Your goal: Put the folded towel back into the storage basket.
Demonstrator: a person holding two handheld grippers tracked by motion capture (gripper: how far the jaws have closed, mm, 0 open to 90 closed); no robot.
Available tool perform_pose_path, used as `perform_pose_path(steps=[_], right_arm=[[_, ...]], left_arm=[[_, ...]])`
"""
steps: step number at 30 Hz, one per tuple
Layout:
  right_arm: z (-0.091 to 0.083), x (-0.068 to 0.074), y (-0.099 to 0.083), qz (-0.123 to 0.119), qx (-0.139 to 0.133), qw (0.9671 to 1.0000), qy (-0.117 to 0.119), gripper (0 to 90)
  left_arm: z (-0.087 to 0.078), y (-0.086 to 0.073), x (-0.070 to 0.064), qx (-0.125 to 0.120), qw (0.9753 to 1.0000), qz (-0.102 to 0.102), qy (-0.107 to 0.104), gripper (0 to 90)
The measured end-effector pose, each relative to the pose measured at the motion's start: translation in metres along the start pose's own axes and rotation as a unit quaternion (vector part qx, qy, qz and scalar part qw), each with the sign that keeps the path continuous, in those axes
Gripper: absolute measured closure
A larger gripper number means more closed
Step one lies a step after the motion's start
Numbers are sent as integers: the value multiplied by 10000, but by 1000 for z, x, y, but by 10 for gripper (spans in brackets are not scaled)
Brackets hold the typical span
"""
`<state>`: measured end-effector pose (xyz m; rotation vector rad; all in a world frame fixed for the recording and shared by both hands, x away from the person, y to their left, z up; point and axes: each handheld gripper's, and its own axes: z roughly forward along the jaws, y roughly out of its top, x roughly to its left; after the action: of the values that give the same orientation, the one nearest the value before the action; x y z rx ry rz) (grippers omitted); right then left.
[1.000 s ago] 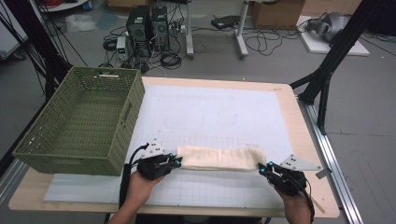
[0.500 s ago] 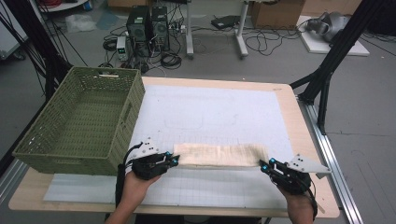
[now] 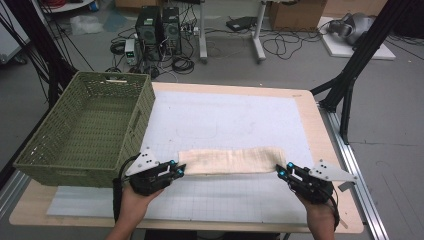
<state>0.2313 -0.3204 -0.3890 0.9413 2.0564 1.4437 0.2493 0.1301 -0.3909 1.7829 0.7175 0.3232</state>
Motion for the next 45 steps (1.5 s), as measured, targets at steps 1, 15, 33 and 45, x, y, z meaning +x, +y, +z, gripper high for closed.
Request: perform_pose_path(steps=[1,15,33,45], right_arm=[[2,0,2,-19,-16,10000,26,813],[36,-5,34,-161,-124,9996,204,813],[72,-6,77,-396,-204,9983,369,813],[105,0,106,-563,-208,9968,519,813]], left_arm=[[-2,0,1,-11,10000,6,16,814],[-30,10,3,-199,9995,37,251,814],[-56,16,7,-401,9980,94,473,814],[-81,21,7,-558,9960,142,688,814]])
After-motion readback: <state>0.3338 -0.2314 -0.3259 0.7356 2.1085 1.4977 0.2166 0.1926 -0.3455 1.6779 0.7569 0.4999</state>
